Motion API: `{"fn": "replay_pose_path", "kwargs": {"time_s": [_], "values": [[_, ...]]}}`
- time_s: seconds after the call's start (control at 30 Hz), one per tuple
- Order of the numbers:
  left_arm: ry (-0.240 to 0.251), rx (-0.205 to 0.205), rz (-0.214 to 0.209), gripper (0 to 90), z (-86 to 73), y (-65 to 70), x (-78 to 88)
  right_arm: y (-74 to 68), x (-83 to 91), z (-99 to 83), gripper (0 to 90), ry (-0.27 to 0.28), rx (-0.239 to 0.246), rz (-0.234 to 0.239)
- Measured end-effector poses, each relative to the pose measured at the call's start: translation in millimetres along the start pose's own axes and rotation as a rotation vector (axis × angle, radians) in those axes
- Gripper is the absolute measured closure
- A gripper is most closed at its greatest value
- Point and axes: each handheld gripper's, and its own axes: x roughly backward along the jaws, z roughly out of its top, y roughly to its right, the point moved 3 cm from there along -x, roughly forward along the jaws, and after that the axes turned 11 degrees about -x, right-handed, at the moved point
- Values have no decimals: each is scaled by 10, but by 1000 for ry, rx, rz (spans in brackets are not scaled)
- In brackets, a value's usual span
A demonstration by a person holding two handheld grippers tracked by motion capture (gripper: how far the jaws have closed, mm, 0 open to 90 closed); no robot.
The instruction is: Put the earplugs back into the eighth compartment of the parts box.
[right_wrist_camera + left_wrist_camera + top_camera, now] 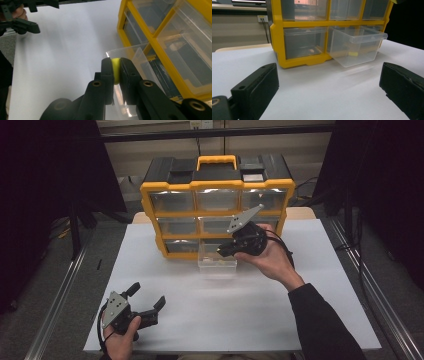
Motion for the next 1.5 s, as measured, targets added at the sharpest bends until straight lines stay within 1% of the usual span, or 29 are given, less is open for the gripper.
{"fn": "replay_pose_path", "kwargs": {"time_s": [0.07, 0.13, 0.2, 0.23, 0.37, 0.5, 0.73, 0.9, 1.0, 1.07, 1.13, 1.17, 1.27, 1.5], "values": [[0, 3, 0, 26, -1, 1, -5, 38, -29, 22, 823, -9, -3, -7], [-4, -3, 1, 26, -3, -1, -4, 64, -37, 46, 823, -2, -13, -6], [-1, 3, -1, 26, -2, 4, -5, 97, -48, 71, 823, -6, -20, -13], [-2, 0, -1, 26, -3, 0, -4, 112, -56, 82, 823, -10, -23, -15], [-2, 0, 2, 26, -2, -1, 0, 176, -115, 98, 824, -41, -34, -22], [-3, -2, 1, 26, -3, -3, 1, 227, -161, 119, 823, -41, -50, -24], [-3, -2, 0, 26, -3, -3, 1, 321, -216, 177, 822, -82, -62, -48], [-3, -3, 0, 26, -3, -4, 1, 375, -259, 209, 822, -112, -68, -57], [-3, -3, 0, 26, -3, -3, 1, 404, -294, 210, 822, -130, -74, -65], [-3, -3, -1, 26, -3, -3, 2, 421, -312, 209, 823, -131, -80, -59], [-3, -3, -1, 26, -3, -3, 2, 435, -336, 196, 823, -144, -80, -57], [-3, -3, -1, 26, -3, -3, 2, 439, -353, 183, 822, -159, -82, -57], [-5, -2, -2, 26, -5, -4, 2, 450, -389, 156, 821, -182, -77, -74], [-6, 0, -2, 26, -7, -4, 2, 462, -497, 111, 821, -223, -67, -61]]}}
